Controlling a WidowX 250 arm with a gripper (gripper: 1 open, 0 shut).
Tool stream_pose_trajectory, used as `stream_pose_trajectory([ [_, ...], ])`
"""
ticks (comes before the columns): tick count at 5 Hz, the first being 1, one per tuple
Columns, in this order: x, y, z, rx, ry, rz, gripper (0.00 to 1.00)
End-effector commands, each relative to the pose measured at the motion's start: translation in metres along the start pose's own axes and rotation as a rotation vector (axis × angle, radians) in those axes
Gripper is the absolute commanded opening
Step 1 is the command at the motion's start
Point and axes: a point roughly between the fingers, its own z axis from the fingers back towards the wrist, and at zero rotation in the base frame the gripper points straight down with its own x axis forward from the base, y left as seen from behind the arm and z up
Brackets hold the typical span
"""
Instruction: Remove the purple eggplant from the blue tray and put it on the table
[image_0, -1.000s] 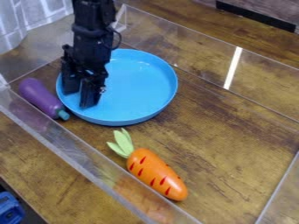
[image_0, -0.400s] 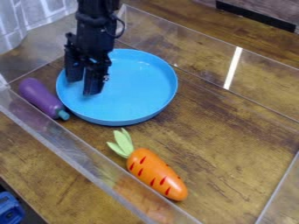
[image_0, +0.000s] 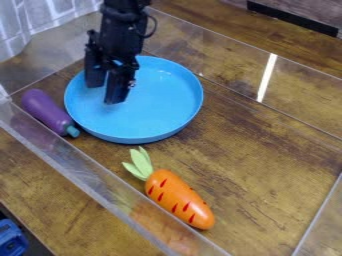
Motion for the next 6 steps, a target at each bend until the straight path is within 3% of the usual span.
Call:
stream_pose_trajectory([
  [1,-0.003,0.0,0.041,0.041,-0.087,0.002,1.0],
  [3,-0.013,-0.007,0.044,0.009,-0.074,0.036,1.0],
  [6,-0.013,-0.02,0.033,-0.018,-0.065,0.037,1.0],
])
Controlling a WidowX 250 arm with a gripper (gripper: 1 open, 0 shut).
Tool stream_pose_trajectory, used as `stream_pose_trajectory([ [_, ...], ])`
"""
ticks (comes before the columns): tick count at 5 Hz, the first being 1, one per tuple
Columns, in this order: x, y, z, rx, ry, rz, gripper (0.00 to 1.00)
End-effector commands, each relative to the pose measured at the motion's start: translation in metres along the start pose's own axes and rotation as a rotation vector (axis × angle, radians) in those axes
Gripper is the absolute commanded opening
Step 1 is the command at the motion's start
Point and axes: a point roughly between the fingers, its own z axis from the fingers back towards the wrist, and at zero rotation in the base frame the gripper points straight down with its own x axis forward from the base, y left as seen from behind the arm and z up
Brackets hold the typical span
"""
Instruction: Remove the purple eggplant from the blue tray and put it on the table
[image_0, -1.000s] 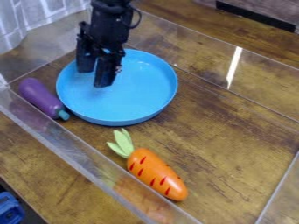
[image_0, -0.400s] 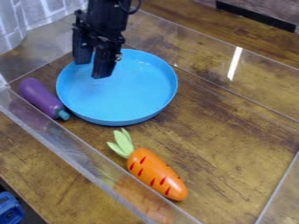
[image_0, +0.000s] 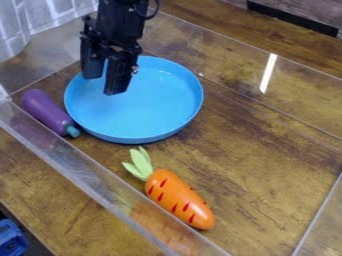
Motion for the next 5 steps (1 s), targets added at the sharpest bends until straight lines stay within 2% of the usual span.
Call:
stream_pose_trajectory([
  [1,0.0008,-0.0037,0.0185,0.022,-0.068,-0.004,1.0],
  [4,-0.0065,-0.0054,0.0115,-0.005,-0.05,0.01,1.0],
  [5,-0.0041,-0.0091,0.0125,-0.004,-0.054,-0.008,0.0],
])
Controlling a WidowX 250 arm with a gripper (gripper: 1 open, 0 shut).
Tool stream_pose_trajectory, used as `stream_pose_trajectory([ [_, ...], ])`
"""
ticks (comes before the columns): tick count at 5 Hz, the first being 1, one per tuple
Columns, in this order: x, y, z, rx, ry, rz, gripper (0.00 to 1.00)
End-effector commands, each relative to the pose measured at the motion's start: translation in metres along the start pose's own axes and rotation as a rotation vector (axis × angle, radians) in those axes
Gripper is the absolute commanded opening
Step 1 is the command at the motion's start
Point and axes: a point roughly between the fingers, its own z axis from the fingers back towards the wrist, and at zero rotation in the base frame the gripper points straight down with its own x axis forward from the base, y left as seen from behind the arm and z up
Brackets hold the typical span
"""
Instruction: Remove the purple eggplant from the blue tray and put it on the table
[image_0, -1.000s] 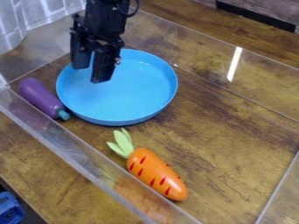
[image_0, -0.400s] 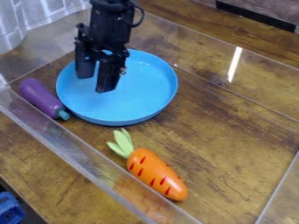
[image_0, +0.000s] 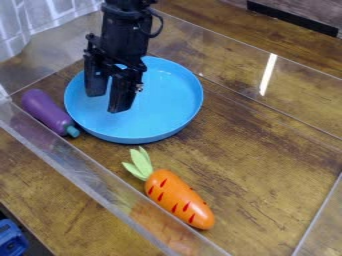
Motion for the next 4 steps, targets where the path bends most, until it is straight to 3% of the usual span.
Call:
stream_pose_trajectory([
  [1,0.003,-0.006,0.024,0.03,-0.075,-0.03,0.0],
  [3,0.007,-0.014,0.026,0.033,-0.082,-0.066,0.0],
  [4,0.009,-0.016,0.025,0.033,-0.084,-0.083,1.0],
])
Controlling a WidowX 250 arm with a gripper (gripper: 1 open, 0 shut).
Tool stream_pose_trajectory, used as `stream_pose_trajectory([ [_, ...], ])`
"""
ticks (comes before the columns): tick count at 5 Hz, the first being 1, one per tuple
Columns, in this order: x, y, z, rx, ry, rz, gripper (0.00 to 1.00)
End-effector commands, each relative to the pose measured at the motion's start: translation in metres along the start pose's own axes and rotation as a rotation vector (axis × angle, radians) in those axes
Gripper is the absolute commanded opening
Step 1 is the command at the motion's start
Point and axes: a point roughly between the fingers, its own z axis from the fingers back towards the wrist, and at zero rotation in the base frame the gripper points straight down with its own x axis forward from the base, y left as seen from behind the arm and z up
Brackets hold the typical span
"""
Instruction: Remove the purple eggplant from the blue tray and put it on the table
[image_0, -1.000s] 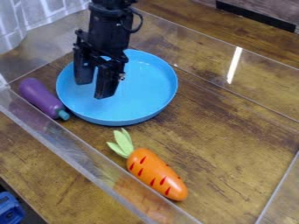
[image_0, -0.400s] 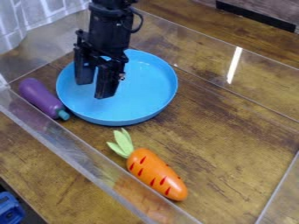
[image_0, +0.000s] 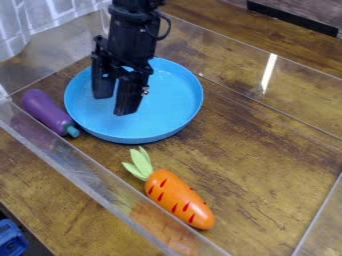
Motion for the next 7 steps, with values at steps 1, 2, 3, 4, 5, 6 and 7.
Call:
stream_pose_trajectory([
  [1,0.007,-0.004,0.022,0.038,-0.083,-0.028,1.0],
  [2,0.009,-0.007,0.022,0.04,-0.088,-0.045,1.0],
  [3,0.011,-0.01,0.021,0.042,-0.092,-0.059,1.0],
  [4,0.013,-0.012,0.019,0.043,-0.093,-0.072,1.0],
  [5,0.016,-0.015,0.019,0.047,-0.097,-0.088,0.0],
  [6,0.02,-0.018,0.018,0.051,-0.1,-0.102,1.0],
  [7,0.022,-0.019,0.016,0.056,-0.102,-0.112,0.0],
])
